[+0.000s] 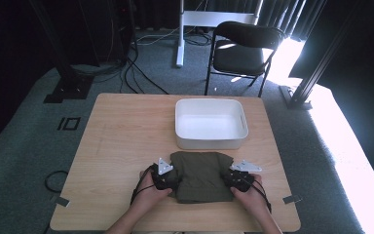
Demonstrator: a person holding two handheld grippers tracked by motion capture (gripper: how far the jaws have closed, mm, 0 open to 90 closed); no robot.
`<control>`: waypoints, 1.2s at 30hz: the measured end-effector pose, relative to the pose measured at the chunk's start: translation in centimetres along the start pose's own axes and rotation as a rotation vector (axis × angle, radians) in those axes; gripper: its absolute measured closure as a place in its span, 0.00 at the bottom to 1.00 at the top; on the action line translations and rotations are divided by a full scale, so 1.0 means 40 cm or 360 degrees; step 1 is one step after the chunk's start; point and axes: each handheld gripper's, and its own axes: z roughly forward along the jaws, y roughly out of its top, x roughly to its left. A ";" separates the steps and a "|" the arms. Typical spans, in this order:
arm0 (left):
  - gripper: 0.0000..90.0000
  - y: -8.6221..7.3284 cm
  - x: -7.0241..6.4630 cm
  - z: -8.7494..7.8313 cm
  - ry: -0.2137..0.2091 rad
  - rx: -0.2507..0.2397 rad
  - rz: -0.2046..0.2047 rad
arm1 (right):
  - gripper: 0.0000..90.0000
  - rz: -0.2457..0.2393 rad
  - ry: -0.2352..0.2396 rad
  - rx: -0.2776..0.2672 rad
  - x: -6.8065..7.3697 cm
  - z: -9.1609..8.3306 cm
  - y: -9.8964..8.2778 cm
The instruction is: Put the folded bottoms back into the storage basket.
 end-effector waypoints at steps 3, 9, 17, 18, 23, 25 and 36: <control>0.75 0.002 0.003 0.002 -0.0027 0.0000 -0.0011 | 0.83 -0.0020 -0.0005 0.0020 0.012 0.002 0.006; 0.83 0.007 0.013 -0.009 -0.0116 -0.0006 -0.0043 | 0.89 -0.0004 0.0028 0.0044 0.012 -0.017 0.014; 0.85 0.033 0.016 -0.059 -0.0213 -0.0060 -0.0034 | 0.90 -0.0009 0.0087 -0.0043 0.024 -0.081 0.035; 0.85 0.039 0.014 -0.070 -0.0224 -0.0078 -0.0037 | 0.90 -0.0010 0.0096 -0.0074 0.029 -0.099 0.042; 0.85 0.058 0.007 -0.102 -0.0252 -0.0130 -0.0038 | 0.90 -0.0002 0.0125 -0.0151 0.035 -0.149 0.062; 0.85 0.069 0.002 -0.115 -0.0257 -0.0156 -0.0022 | 0.90 0.0001 0.0133 -0.0177 0.034 -0.167 0.071; 0.85 0.163 0.001 -0.150 -0.0264 -0.0290 0.0013 | 0.90 0.0026 0.0125 -0.0334 0.000 -0.231 0.159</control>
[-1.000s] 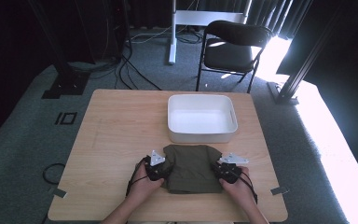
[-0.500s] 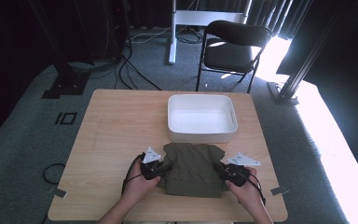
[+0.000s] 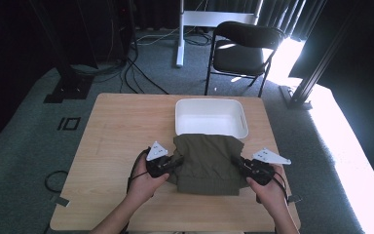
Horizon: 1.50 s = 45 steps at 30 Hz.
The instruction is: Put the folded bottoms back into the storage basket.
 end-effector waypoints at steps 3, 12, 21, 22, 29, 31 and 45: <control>0.85 0.026 0.004 0.003 0.0007 -0.0020 0.0011 | 0.90 0.0007 0.0001 -0.0024 -0.005 -0.001 0.017; 0.85 0.109 0.032 0.020 0.0022 -0.0097 -0.0009 | 0.90 0.0027 -0.0016 -0.0100 -0.044 0.013 0.105; 0.85 0.153 0.064 0.046 0.0049 -0.0118 -0.0010 | 0.90 0.0036 -0.0042 -0.0107 -0.072 0.047 0.150; 0.85 0.166 0.073 0.053 0.0057 -0.0130 -0.0013 | 0.90 0.0069 -0.0038 -0.0110 -0.082 0.057 0.164; 0.85 0.195 0.096 0.072 0.0055 -0.0142 -0.0024 | 0.90 0.0075 -0.0082 -0.0105 -0.106 0.092 0.198; 0.85 0.203 0.106 0.080 0.0065 -0.0138 -0.0030 | 0.90 0.0093 -0.0081 -0.0101 -0.116 0.102 0.207; 0.85 0.255 0.158 0.139 0.0118 -0.0128 -0.0051 | 0.90 0.0108 -0.0158 -0.0054 -0.160 0.177 0.272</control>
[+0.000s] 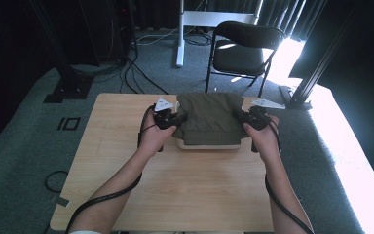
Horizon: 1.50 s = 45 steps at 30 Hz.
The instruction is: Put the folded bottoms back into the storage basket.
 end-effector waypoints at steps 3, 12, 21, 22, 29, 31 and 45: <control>0.85 0.007 0.015 0.021 0.0000 0.0016 -0.0020 | 0.90 0.0023 -0.0011 0.0015 -0.012 0.023 0.010; 0.85 0.013 0.039 0.066 0.0017 0.0037 -0.0044 | 0.90 0.0056 -0.0066 0.0056 -0.038 0.077 0.017; 0.85 0.016 0.074 0.119 0.0061 0.0094 -0.0051 | 0.90 0.0084 -0.0113 0.0113 -0.060 0.141 0.000; 0.85 0.016 0.074 0.119 0.0061 0.0094 -0.0051 | 0.90 0.0084 -0.0113 0.0113 -0.060 0.141 0.000; 0.85 -0.009 0.090 0.153 0.0058 0.0151 -0.0068 | 0.90 0.0105 -0.0136 0.0158 -0.074 0.178 -0.022; 0.85 -0.014 0.094 0.160 0.0064 0.0171 -0.0084 | 0.90 0.0128 -0.0132 0.0175 -0.080 0.187 -0.032; 0.85 -0.045 0.103 0.205 0.0090 0.0343 -0.0099 | 0.90 0.0111 -0.0185 0.0310 -0.090 0.238 -0.071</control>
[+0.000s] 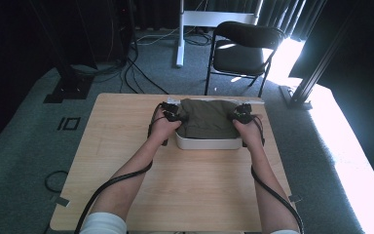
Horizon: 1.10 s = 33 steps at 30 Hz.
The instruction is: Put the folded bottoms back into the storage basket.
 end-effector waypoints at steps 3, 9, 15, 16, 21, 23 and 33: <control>0.85 0.002 -0.003 0.005 0.0019 0.0028 0.0001 | 0.90 0.0017 -0.0008 0.0032 -0.003 0.014 -0.006; 0.85 0.015 -0.014 0.017 0.0084 0.0127 0.0058 | 0.89 -0.0004 -0.0059 0.0094 0.004 0.039 -0.012; 0.85 0.022 -0.020 0.032 0.0136 0.0200 0.0097 | 0.89 -0.0016 -0.0092 0.0137 0.007 0.052 -0.009; 0.85 0.022 -0.024 0.039 0.0146 0.0229 0.0115 | 0.89 -0.0017 -0.0101 0.0159 0.008 0.054 -0.007; 0.80 0.024 -0.032 0.049 0.0156 0.0274 0.0122 | 0.83 -0.0039 -0.0144 0.0183 0.009 0.058 -0.007; 0.77 0.022 -0.036 0.053 0.0159 0.0282 0.0144 | 0.79 -0.0041 -0.0154 0.0197 0.008 0.060 -0.009; 0.68 0.019 -0.038 0.036 0.0156 0.0203 0.0124 | 0.65 0.0023 -0.0103 0.0103 -0.008 0.047 -0.020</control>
